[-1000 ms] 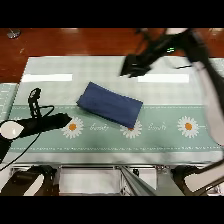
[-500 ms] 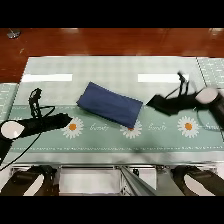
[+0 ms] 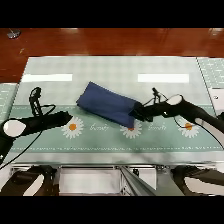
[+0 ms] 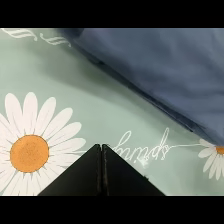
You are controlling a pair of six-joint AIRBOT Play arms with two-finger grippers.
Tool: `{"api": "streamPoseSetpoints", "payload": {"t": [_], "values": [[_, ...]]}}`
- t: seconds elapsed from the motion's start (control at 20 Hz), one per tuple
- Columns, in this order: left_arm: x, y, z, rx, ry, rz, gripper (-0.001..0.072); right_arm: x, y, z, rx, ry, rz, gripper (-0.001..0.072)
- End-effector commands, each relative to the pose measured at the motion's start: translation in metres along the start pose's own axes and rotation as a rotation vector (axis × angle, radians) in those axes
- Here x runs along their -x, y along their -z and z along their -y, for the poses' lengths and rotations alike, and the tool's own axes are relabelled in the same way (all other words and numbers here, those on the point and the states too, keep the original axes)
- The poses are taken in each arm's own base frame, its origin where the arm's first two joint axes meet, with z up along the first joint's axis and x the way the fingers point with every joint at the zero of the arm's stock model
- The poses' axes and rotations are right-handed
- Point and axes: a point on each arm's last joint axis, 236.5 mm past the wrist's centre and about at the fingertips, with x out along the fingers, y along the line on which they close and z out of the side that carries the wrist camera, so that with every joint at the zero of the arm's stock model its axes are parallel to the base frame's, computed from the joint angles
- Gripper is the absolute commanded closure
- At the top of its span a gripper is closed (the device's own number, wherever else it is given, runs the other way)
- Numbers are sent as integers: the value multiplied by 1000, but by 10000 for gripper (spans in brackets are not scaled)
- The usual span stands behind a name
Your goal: Fold the shirts.
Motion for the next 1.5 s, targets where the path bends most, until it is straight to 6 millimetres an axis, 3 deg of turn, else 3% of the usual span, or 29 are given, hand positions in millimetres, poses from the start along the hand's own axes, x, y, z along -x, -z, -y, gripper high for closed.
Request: {"api": "streamPoseSetpoints", "payload": {"t": [0.0, 0.2, 0.3, 0.4, 0.5, 0.6, 0.8, 1.1, 1.25, 1.45], "values": [[-5, 2, -4, 6, -9, -14, 689, -8, -13, -55, 176, -80, -65, 691], [-5, 2, -4, -1, -9, -15, 689, 60, -68, -145, 483, -33, 67, 691], [-5, 2, -4, -1, -9, -15, 689, 107, -94, -172, 593, 74, 170, 691], [-5, 2, -4, -1, -9, -16, 689, 155, -104, -201, 631, 82, 244, 691], [-5, 2, -4, 0, -9, -16, 689, 202, -116, -209, 638, 113, 308, 691], [-5, 3, -4, 0, -9, -20, 689, 247, -126, -192, 584, 154, 341, 690], [-5, 9, -3, -23, -7, -48, 689, 329, -131, -122, 365, 227, 373, 690], [-5, 10, -3, -45, -6, -49, 689, 435, -85, -10, 33, 423, 455, 692], [-5, 9, -3, -54, -6, -48, 689, 457, -44, 41, -132, 502, 481, 692], [-5, 3, -4, -61, -8, -22, 689, 462, 15, 115, -394, 584, 538, 691]]}}
